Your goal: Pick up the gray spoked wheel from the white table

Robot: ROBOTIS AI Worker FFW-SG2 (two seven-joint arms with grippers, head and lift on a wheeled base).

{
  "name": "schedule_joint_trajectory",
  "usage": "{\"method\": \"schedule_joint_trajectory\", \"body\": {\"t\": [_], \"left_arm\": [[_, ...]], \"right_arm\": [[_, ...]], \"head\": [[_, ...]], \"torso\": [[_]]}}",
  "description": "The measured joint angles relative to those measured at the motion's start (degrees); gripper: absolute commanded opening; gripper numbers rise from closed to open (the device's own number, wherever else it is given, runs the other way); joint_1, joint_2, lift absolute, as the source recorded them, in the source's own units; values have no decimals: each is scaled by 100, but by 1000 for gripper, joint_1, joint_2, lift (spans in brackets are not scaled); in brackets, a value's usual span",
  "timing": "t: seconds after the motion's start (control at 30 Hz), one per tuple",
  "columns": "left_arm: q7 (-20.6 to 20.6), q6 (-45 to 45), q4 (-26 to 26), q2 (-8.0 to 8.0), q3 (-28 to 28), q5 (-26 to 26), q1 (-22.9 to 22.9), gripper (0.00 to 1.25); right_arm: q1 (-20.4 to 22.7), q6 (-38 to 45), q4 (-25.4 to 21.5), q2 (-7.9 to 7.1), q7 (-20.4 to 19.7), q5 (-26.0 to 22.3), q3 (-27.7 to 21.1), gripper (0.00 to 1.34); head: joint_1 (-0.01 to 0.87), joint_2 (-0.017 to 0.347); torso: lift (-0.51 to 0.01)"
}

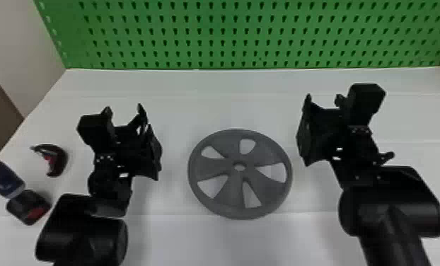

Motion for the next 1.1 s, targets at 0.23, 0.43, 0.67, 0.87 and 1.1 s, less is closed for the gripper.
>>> {"method": "schedule_joint_trajectory", "body": {"t": [0.23,0.43,0.67,0.87,1.1], "left_arm": [[0,-7,0,0,6,0,15,747],[0,-16,0,0,17,0,22,747],[0,-26,0,0,41,0,46,747],[0,-32,0,0,67,0,63,747],[0,-33,-1,0,95,0,94,747]], "right_arm": [[-293,973,-299,-5,-117,-130,-63,818],[-703,2095,-615,-89,-134,-116,-32,818],[-1308,3610,-822,-262,-294,-206,65,819],[-1909,4876,-748,-409,-309,-333,140,819],[-2530,5960,-358,-511,-308,-421,227,819]], "head": [[770,44],[770,44],[770,44],[770,44],[770,44]], "torso": [[-98],[-98],[-98],[-98],[-98]]}}
